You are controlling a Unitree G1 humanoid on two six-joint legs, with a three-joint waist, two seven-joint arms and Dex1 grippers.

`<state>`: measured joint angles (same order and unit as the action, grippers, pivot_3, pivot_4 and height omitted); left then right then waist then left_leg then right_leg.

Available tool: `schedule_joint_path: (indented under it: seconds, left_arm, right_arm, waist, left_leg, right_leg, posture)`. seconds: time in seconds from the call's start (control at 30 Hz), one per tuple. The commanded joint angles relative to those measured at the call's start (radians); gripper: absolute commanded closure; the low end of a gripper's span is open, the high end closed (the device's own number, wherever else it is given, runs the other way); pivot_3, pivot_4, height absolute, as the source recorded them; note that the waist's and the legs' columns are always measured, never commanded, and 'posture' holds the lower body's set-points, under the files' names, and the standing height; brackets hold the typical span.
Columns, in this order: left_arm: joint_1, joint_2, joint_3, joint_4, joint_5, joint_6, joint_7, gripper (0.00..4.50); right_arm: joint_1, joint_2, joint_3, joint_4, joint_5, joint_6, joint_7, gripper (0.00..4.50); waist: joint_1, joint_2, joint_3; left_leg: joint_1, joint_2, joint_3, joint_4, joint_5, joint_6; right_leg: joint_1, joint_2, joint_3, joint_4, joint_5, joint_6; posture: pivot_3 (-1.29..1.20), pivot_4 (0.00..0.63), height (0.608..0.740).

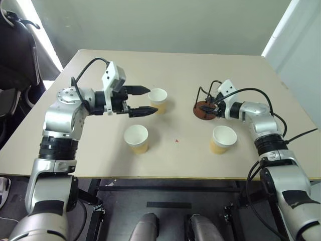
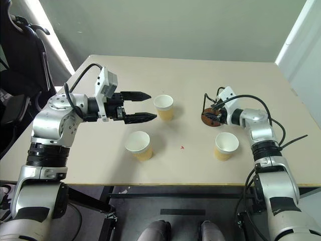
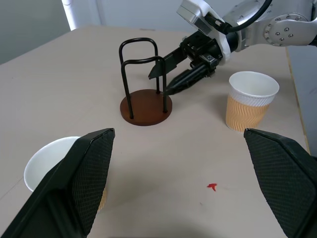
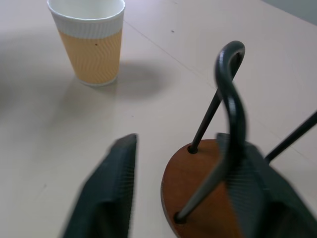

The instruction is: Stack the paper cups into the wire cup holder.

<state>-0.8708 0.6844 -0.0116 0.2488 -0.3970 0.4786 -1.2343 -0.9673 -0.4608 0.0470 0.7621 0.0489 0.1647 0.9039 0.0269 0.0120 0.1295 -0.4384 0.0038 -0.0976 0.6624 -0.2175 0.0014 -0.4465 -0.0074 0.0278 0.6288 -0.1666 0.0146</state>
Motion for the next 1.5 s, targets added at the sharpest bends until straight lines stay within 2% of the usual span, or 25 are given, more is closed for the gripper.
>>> schedule_joint_path:
  seconds: [0.03,0.13,0.27,0.43,0.67,0.97,1.17,1.5]
  left_arm:
    - [-0.018,0.014,0.015,-0.018,-0.001,-0.011,-0.004,0.00]
    - [-0.020,0.019,0.011,-0.016,0.000,-0.008,-0.016,0.00]
    - [-0.009,0.034,-0.007,-0.043,-0.022,0.024,-0.076,0.00]
    - [-0.006,0.114,-0.071,-0.078,-0.025,0.067,-0.227,0.00]
    - [-0.038,0.145,-0.077,-0.045,-0.014,0.066,-0.280,0.00]
    - [-0.037,0.163,-0.088,-0.037,0.001,0.056,-0.313,0.00]
    - [-0.015,0.177,-0.100,-0.084,-0.019,0.085,-0.351,0.00]
    - [0.030,0.262,-0.158,-0.173,-0.064,0.100,-0.380,0.00]
  right_arm:
    - [-0.025,-0.008,-0.004,-0.020,0.022,0.015,0.047,3.45]
    - [-0.022,-0.021,0.005,-0.051,0.034,0.044,0.119,4.49]
    - [0.002,-0.036,0.017,-0.142,0.072,0.123,0.230,4.49]
    - [0.046,-0.076,0.063,-0.302,0.085,0.185,0.343,4.49]
    - [0.087,-0.107,0.074,-0.499,0.116,0.257,0.366,4.49]
    - [0.257,-0.134,0.127,-0.916,0.213,0.431,0.363,4.49]
    - [0.279,-0.145,0.150,-0.986,0.261,0.481,0.360,4.49]
    - [0.263,-0.151,0.187,-0.964,0.263,0.453,0.368,4.49]
  waist:
    - [0.000,0.000,0.000]
    - [0.000,0.000,0.000]
    - [0.000,0.000,0.000]
    - [0.000,0.000,0.000]
    - [-0.001,0.000,0.000]
    - [-0.005,0.000,0.000]
    - [-0.006,0.000,0.000]
    - [-0.010,0.000,0.000]
  left_leg:
    - [0.000,0.000,0.000,0.000,0.000,0.000]
    - [0.000,0.000,0.000,0.000,0.000,0.000]
    - [0.000,0.000,0.000,0.000,0.000,0.000]
    - [-0.002,0.000,0.000,0.000,0.000,-0.001]
    - [-0.002,0.000,0.000,0.000,0.000,-0.001]
    - [-0.003,0.000,0.000,0.001,0.000,-0.001]
    - [-0.003,0.000,0.000,0.002,0.001,0.000]
    - [-0.003,0.001,0.000,0.002,0.001,0.001]
  right_leg:
    - [0.000,0.000,0.000,0.000,0.000,0.000]
    - [0.000,0.000,0.000,0.000,0.000,0.000]
    - [-0.001,0.000,0.000,0.000,0.000,0.000]
    - [-0.002,0.000,0.000,0.000,0.000,-0.001]
    - [-0.002,0.000,0.000,0.000,-0.001,-0.001]
    - [-0.002,0.001,0.000,0.000,-0.001,0.000]
    - [-0.001,0.001,0.000,0.000,-0.002,-0.001]
    - [-0.002,0.001,0.000,0.000,-0.004,-0.003]
  posture:
    - [0.00,0.150,0.740]
    - [0.00,0.150,0.740]
    - [0.00,0.150,0.740]
    - [0.00,0.150,0.740]
    - [0.00,0.150,0.740]
    - [0.00,0.150,0.740]
    - [0.00,0.150,0.740]
    - [0.00,0.150,0.740]
